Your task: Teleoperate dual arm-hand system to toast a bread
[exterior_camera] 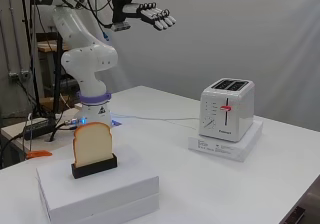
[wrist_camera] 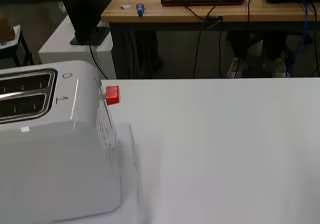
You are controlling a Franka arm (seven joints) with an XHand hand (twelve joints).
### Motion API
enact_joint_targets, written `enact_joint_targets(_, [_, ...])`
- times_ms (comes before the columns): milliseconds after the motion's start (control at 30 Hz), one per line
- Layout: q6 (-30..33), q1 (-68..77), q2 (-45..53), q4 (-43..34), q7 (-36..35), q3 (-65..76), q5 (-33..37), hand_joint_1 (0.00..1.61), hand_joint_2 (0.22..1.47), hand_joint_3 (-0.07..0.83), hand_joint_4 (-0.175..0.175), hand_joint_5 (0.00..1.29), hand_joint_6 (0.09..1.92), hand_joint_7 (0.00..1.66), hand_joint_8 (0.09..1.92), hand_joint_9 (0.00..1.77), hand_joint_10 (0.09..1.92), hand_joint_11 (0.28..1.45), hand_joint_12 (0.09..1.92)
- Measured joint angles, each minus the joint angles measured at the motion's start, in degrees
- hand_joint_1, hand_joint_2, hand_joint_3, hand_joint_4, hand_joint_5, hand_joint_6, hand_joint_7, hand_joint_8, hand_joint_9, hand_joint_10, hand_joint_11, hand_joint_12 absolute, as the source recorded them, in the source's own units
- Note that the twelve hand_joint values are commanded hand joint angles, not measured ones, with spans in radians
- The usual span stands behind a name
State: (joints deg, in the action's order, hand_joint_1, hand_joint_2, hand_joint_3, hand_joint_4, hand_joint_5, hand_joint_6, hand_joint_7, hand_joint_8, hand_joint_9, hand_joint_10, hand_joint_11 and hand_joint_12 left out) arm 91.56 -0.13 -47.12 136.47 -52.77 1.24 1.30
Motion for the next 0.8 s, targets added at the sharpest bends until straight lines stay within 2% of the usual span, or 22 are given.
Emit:
enact_joint_targets(133, [1.52,-0.35,-7.28,1.37,-1.28,1.74,1.11,0.16,1.2,-0.001,-0.054,0.23,0.09,0.24,0.09,0.32,0.09,0.41,0.09])
enact_joint_targets(200, [2.03,-0.55,-9.9,1.67,-1.79,2.98,1.59,0.16,1.2,0.001,-0.068,0.23,0.09,0.25,0.09,0.34,0.09,0.43,0.09])
enact_joint_targets(300, [2.45,-0.9,-9.06,1.57,-2.75,5.42,1.73,0.13,1.21,0.002,-0.084,0.23,0.09,0.28,0.09,0.39,0.09,0.45,0.09])
enact_joint_targets(400, [1.67,-1.61,-4.46,0.26,-3.35,7.49,0.68,0.11,1.21,0.001,-0.092,0.23,0.09,0.29,0.09,0.41,0.09,0.45,0.09])
enact_joint_targets(500, [-1.61,-2.14,2.48,-4.3,-4.15,9.31,-1.04,0.08,1.22,0.002,-0.09,0.23,0.09,0.3,0.09,0.45,0.09,0.47,0.09])
enact_joint_targets(633, [-5.31,-3.06,12.89,-12.53,-6.18,12.51,-3.61,0.06,1.21,-0.001,-0.074,0.25,0.09,0.33,0.09,0.48,0.09,0.48,0.09])
enact_joint_targets(800, [-6.56,-4.56,25.49,-21.63,-12.68,17.27,-5.2,0.07,1.17,-0.011,-0.047,0.3,0.09,0.38,0.09,0.51,0.09,0.48,0.09])
